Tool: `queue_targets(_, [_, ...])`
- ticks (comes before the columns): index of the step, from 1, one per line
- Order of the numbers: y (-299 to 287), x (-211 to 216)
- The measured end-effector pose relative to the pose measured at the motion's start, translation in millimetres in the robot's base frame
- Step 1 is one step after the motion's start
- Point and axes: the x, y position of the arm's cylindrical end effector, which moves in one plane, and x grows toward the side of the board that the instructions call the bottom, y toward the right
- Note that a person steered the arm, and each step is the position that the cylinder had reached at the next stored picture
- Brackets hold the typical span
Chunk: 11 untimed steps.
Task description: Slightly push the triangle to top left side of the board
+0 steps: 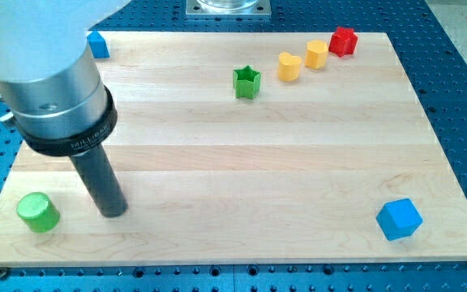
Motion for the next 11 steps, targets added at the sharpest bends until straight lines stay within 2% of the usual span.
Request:
queue_targets(2, [-2.0, -28.3])
queue_targets(3, [7.9, -67.0])
queue_targets(5, [-50.5, -198.6])
queue_targets(6, [-86.1, -284.3])
queue_targets(7, [-151.7, -318.4])
queue_targets(8, [-152.9, -329.2])
queue_targets(9, [-151.6, -363.5])
queue_targets(10, [-133.6, -354.1])
queue_targets(11, [-89.4, -288.4])
